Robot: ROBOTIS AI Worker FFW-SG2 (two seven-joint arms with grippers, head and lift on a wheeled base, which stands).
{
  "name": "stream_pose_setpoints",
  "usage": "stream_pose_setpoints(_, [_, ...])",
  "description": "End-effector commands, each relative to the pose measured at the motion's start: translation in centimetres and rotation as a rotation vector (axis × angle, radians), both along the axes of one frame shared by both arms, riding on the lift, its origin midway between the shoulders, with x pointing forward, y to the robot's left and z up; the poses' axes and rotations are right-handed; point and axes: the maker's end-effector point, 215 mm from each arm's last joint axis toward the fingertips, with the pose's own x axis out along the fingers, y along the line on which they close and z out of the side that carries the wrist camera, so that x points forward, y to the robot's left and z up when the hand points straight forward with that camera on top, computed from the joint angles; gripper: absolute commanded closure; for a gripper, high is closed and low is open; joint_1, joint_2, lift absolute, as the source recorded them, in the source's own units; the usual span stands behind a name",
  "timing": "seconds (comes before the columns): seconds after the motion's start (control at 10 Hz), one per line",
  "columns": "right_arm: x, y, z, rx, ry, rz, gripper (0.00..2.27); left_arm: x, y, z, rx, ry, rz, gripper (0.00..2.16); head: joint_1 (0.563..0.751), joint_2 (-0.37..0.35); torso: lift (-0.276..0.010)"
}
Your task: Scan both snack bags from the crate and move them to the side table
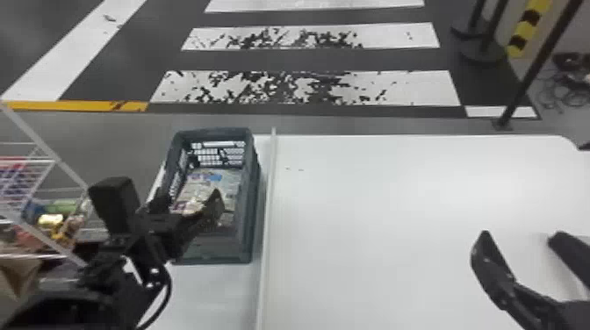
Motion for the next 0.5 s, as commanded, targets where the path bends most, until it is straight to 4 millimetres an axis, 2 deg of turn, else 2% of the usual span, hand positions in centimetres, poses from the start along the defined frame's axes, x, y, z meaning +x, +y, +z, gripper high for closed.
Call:
stream_pose_setpoints(0.0, [-0.4, 0.2, -0.4, -0.010, 0.013, 0.006, 0.12, 1.6, 0.7, -1.1, -0.007, 0.011, 0.016, 0.08, 0.695, 0.131, -0.029])
stream_pose_setpoints(0.4, [-1.0, 0.3, -1.6, -0.035, 0.052, 0.011, 0.12, 5.7, 2.6, -2.8, -0.028, 0.032, 0.051, 0.08, 0.695, 0.155, -0.029])
